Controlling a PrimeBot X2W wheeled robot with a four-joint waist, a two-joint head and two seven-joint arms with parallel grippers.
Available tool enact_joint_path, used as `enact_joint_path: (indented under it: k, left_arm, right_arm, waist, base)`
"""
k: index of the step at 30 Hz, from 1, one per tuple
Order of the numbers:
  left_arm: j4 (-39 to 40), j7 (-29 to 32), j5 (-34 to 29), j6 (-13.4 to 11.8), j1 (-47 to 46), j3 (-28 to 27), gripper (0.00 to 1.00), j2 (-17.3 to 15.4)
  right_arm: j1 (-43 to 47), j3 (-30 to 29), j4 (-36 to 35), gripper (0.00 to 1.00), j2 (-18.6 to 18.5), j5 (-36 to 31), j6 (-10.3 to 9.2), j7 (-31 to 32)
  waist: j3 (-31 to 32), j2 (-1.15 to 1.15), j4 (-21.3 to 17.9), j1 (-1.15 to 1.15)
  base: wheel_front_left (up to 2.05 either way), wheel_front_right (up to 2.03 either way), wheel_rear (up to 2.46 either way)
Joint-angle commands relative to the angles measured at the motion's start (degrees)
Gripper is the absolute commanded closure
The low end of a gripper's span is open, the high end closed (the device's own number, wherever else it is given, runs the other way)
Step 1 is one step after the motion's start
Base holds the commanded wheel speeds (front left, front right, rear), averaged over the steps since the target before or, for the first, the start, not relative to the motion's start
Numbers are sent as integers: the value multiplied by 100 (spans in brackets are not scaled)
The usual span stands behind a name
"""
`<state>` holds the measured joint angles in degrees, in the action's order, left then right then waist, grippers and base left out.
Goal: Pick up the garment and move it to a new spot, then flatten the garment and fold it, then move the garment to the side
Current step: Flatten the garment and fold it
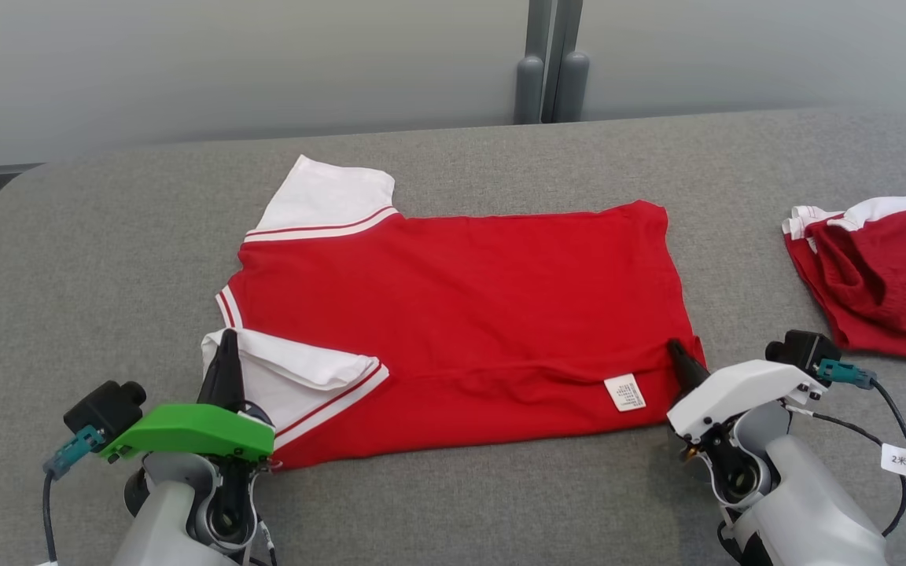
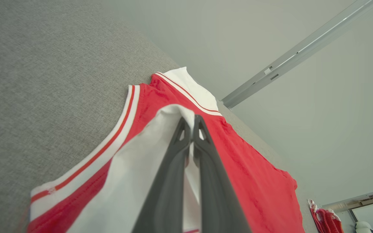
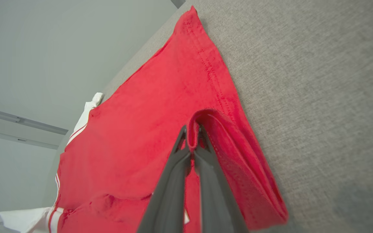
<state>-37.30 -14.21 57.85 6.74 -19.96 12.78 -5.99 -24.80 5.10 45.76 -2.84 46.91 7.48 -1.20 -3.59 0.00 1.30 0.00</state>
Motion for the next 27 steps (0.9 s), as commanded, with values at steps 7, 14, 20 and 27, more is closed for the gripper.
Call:
enact_joint_path:
  k: [7,14,20,27]
  left_arm:
    - [-544,-52,-212,66,-467,209,100,-15]
    - [-1037,-74,-259,77,-768,398,100,13]
    - [-1396,-91,-274,80,-964,495,0,-50]
    - [-1550,-101,-158,80,-1060,609,0,-55]
  right_arm:
    - [-396,259,414,100,-12,194,2,-215]
    - [-657,500,738,100,-12,375,2,-378]
    - [-829,799,845,0,-11,573,2,-508]
    - [-900,995,836,0,-12,745,2,-782]
  waist:
    - [-159,0,-27,0]
    - [-217,0,-75,0]
    - [-219,0,-133,0]
    - [-193,0,-158,0]
  base:
    - [0,0,0]
    - [0,0,0]
    - [0,0,0]
    - [0,0,0]
